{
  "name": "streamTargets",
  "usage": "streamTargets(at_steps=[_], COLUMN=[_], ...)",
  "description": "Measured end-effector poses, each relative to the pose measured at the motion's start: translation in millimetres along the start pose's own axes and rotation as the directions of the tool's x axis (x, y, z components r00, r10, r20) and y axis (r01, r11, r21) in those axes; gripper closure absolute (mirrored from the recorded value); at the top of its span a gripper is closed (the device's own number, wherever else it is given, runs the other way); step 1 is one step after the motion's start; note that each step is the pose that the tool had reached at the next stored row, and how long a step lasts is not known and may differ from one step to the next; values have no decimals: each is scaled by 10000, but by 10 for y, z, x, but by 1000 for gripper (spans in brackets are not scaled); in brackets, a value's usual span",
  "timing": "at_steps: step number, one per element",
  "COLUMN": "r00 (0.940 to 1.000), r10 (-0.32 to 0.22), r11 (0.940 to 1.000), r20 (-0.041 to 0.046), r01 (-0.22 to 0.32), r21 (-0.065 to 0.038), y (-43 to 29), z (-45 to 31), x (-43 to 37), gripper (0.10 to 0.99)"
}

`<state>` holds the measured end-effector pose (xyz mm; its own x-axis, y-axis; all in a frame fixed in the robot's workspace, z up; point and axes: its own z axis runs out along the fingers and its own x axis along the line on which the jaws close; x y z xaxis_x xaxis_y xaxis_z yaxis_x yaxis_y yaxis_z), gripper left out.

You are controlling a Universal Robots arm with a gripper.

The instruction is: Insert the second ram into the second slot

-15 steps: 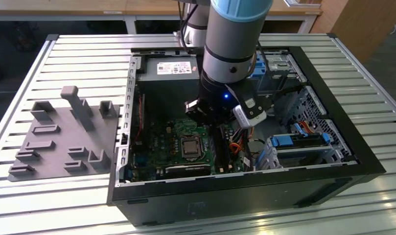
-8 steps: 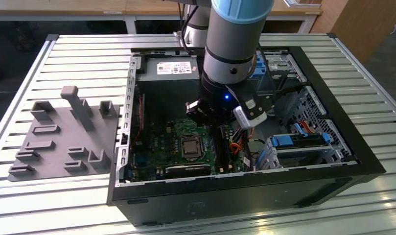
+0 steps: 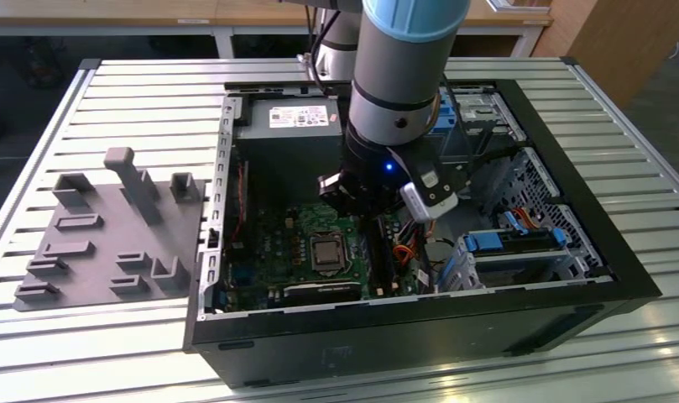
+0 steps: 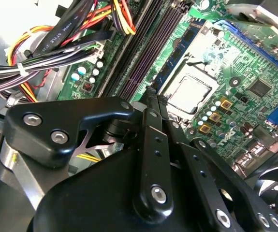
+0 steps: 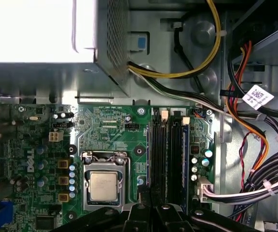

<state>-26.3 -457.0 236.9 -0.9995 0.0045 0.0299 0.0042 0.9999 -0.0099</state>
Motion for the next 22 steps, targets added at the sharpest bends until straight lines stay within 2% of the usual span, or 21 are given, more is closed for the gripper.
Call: streamTargets(at_steps=[9,22], r00=[10000,10000], r10=[0,2], r11=[10000,10000], r20=[-8,-8], r01=[0,-2], r21=[1,44], y=[-6,-6], z=[27,42], x=[-49,-70], gripper=[969,969])
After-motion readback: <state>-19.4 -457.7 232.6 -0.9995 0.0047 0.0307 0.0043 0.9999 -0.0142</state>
